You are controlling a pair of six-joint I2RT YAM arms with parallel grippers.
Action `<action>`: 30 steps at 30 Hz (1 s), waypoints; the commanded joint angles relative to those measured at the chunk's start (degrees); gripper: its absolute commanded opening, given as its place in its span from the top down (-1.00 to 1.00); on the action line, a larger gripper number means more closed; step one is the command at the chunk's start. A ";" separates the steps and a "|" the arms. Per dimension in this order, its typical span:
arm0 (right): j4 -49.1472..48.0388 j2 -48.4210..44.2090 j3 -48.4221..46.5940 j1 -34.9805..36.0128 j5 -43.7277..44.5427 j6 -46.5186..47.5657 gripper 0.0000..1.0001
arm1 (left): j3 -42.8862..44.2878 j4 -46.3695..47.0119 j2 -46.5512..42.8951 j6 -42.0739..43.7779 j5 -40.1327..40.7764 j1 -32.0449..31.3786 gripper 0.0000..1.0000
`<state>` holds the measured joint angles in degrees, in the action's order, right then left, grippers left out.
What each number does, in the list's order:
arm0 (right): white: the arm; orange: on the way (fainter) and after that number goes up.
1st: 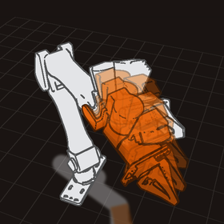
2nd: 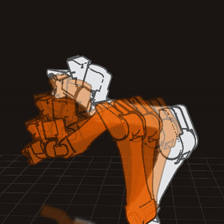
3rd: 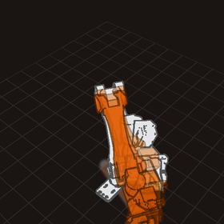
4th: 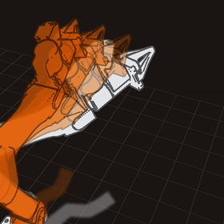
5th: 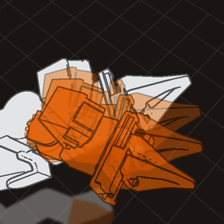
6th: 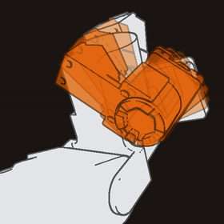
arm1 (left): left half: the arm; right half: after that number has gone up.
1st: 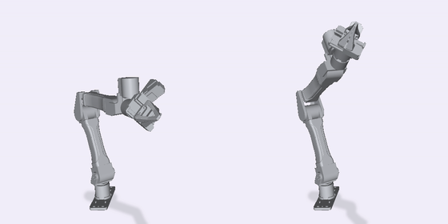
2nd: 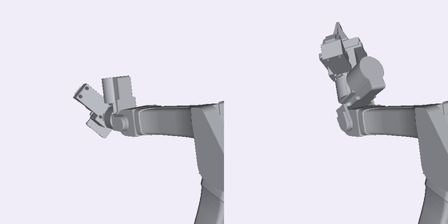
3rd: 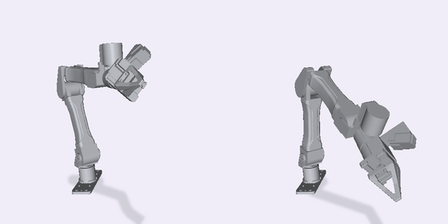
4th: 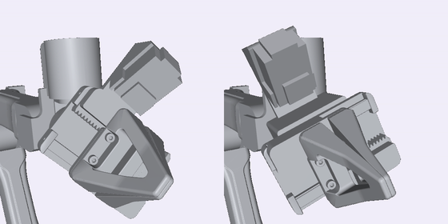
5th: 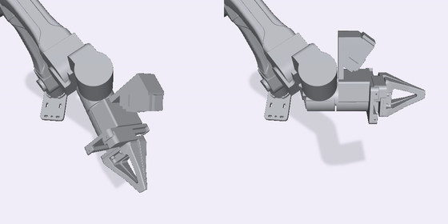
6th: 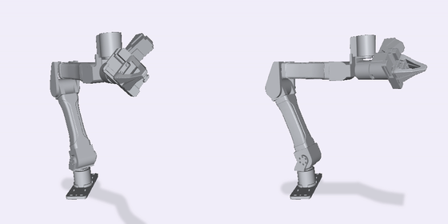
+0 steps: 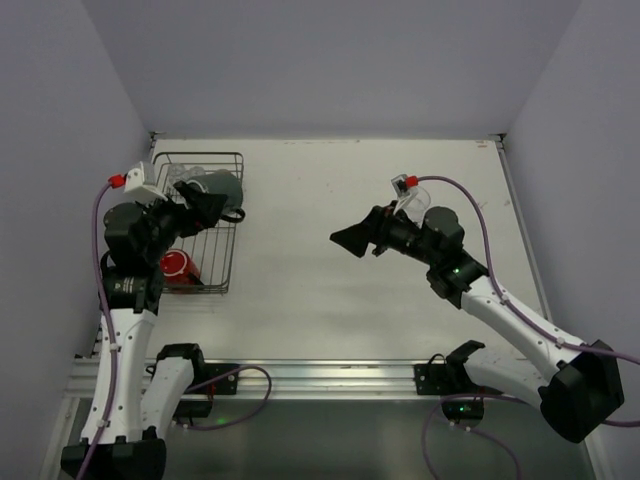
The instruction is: Unload the cups from the dish rack
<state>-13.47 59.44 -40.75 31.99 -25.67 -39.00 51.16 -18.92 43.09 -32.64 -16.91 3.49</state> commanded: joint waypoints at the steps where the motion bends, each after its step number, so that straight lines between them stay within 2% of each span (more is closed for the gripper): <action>1: -9.37 -1.61 0.76 0.36 -2.10 -6.25 -0.78 | -2.81 11.43 -1.08 -8.57 -16.20 -0.14 0.86; 6: -12.71 -3.89 2.43 0.36 -2.02 -7.75 -0.77 | -9.57 24.87 -1.96 -16.38 -20.18 -2.87 0.86; 10: -14.21 -4.51 3.13 0.27 -1.49 -7.84 -0.77 | -12.22 33.14 -0.12 -19.56 -19.75 -11.02 0.88; 13: -14.91 -5.29 4.19 0.27 -1.31 -7.32 -0.78 | -12.40 39.19 2.25 -20.79 -19.65 -14.11 0.88; 19: -14.83 -7.76 5.42 -0.43 -1.66 -6.52 -0.75 | -14.32 50.88 5.07 -26.33 -21.94 -16.05 0.89; 23: -17.71 -7.94 5.60 -0.96 -4.47 -8.28 -0.73 | -15.65 56.17 6.56 -29.05 -23.08 -17.81 0.90; 30: -25.89 -3.55 4.28 -0.96 -11.85 -13.98 -0.66 | -16.88 58.46 7.53 -29.58 -21.68 -22.20 0.90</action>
<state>-31.86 53.84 -35.40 31.09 -32.84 -49.39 34.00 30.13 51.00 -59.94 -38.46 -16.97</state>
